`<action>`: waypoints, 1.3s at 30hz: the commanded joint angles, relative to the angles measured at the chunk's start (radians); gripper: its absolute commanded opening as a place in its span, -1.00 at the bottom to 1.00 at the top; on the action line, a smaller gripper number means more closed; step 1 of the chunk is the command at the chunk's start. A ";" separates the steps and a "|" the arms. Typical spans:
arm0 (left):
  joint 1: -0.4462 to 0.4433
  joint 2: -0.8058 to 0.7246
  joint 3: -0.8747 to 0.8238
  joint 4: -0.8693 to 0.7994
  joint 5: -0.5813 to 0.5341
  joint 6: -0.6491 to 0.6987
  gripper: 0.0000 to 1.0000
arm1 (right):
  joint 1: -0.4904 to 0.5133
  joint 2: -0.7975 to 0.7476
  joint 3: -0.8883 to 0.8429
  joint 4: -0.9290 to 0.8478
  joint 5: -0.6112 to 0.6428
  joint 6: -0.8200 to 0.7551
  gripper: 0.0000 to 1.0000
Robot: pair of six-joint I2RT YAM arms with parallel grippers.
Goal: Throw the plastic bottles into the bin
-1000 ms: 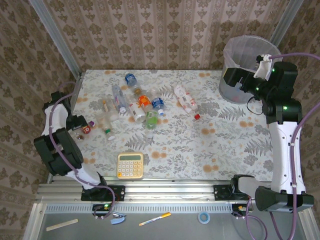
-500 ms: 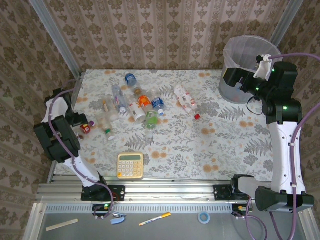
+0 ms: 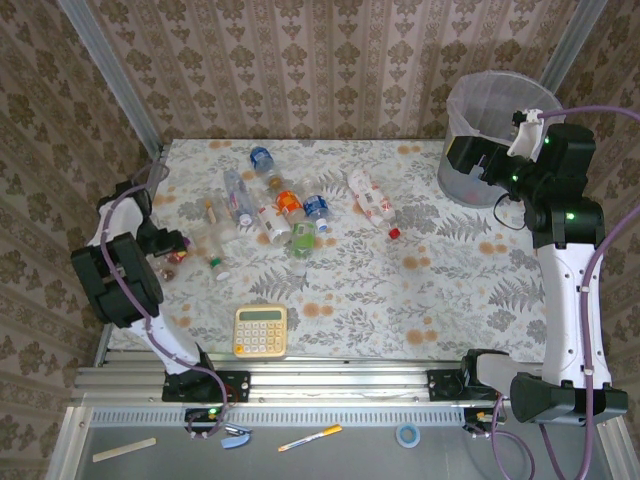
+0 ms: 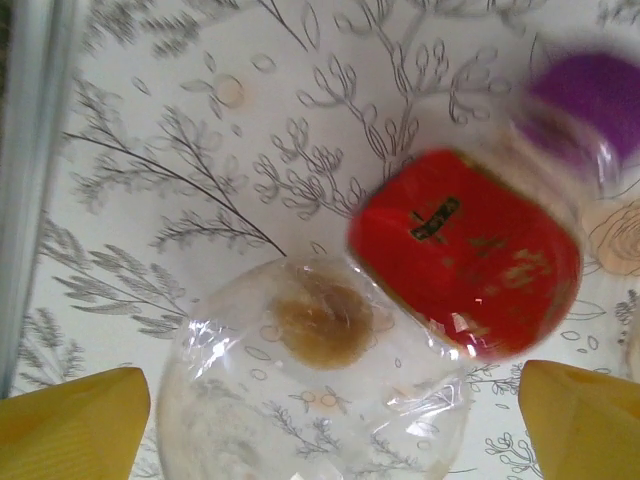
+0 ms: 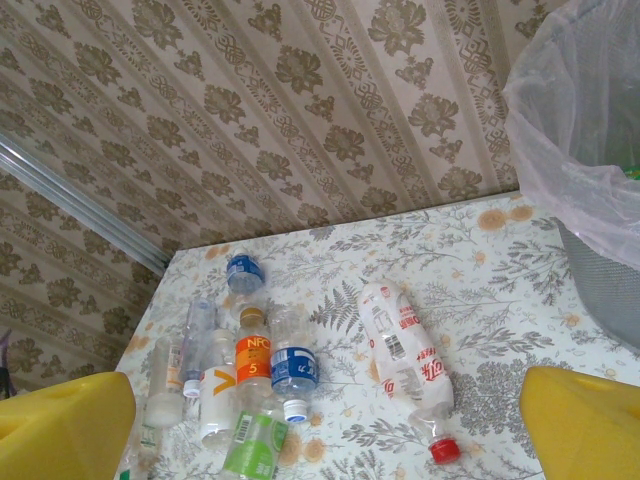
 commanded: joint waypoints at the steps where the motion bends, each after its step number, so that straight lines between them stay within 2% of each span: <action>1: -0.002 -0.004 -0.058 0.000 0.033 -0.013 0.89 | 0.003 -0.006 -0.005 0.024 -0.007 0.009 1.00; 7: -0.005 -0.073 -0.125 0.016 0.074 -0.022 0.86 | 0.003 -0.019 -0.026 0.034 0.001 0.002 1.00; 13: 0.003 -0.043 -0.148 0.039 0.034 -0.018 0.86 | 0.003 -0.027 -0.050 0.045 0.005 -0.001 1.00; 18: 0.002 -0.046 -0.131 0.056 0.051 -0.018 0.81 | 0.003 -0.037 -0.063 0.052 0.010 -0.004 1.00; 30: 0.005 -0.042 -0.193 0.115 0.109 -0.022 0.52 | 0.003 -0.044 -0.079 0.058 0.006 0.000 1.00; 39: -0.007 -0.150 -0.202 0.142 0.168 -0.010 0.27 | 0.003 -0.044 -0.085 0.055 0.012 0.006 1.00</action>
